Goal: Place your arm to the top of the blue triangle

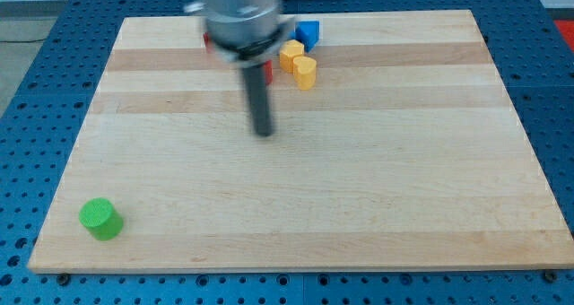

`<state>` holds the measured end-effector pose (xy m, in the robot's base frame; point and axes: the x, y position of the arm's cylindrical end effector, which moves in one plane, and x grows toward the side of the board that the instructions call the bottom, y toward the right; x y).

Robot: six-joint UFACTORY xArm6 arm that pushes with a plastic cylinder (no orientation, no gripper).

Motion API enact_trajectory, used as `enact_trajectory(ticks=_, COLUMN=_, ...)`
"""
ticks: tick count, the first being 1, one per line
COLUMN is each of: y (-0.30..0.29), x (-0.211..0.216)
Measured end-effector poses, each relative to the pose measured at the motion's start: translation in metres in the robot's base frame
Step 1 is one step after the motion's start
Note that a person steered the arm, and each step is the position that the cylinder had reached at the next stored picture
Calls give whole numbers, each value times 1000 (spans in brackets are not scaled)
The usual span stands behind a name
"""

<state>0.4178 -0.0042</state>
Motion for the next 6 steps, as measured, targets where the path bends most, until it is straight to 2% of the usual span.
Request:
enact_trajectory(ticks=1, y=125, x=-68)
enact_trajectory(ticks=2, y=183, x=-157)
enact_trajectory(ticks=3, y=171, x=-225)
enact_trajectory(ticks=4, y=138, x=-226)
enact_trajectory(ticks=5, y=52, x=-223)
enact_trajectory(ticks=6, y=-6, x=-214)
